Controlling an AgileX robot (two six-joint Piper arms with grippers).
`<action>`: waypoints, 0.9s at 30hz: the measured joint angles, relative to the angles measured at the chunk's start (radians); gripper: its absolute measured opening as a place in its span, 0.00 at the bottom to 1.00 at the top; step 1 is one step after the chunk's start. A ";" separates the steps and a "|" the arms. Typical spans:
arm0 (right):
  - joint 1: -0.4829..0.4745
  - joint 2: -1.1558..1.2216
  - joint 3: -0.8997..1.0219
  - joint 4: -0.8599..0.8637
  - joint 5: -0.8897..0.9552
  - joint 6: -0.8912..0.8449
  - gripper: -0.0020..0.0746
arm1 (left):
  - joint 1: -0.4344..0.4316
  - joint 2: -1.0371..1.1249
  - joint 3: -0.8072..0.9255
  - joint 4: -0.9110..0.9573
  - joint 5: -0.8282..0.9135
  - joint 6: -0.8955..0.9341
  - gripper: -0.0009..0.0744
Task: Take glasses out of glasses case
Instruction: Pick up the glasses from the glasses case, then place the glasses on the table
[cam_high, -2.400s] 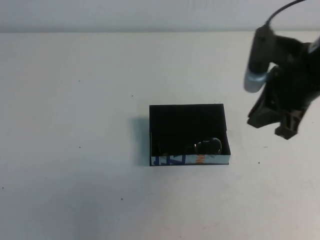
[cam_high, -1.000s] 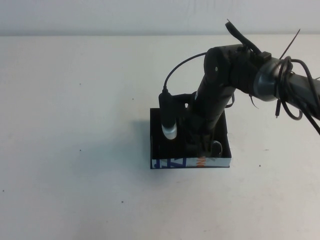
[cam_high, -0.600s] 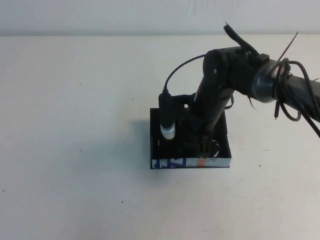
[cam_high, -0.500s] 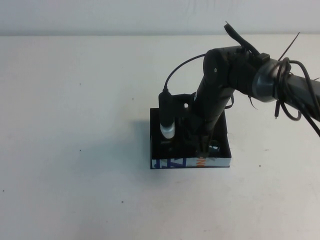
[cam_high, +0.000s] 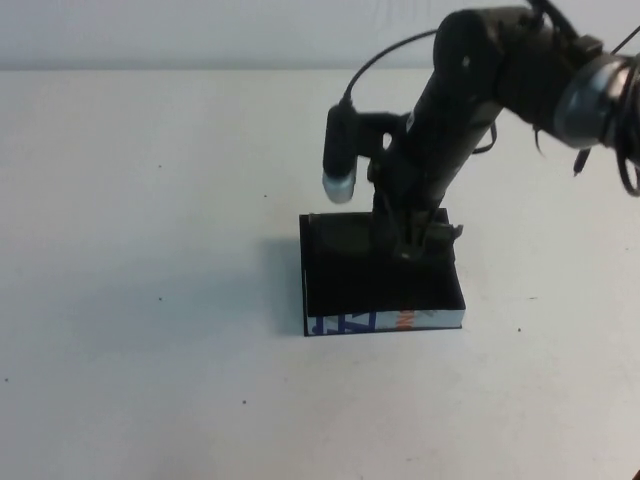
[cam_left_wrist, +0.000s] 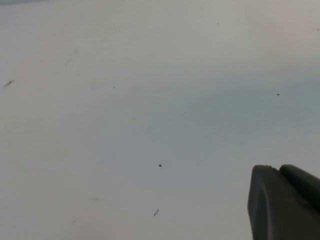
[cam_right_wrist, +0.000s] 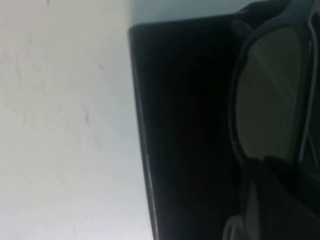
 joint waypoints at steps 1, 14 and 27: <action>-0.002 -0.017 -0.011 -0.005 0.003 0.039 0.06 | 0.000 0.000 0.000 0.000 0.000 0.000 0.01; -0.228 -0.386 0.392 0.117 0.002 0.893 0.06 | 0.000 0.000 0.000 0.000 0.000 0.000 0.01; -0.352 -0.587 1.041 0.097 -0.432 1.082 0.06 | 0.000 0.000 0.000 0.000 0.000 0.000 0.01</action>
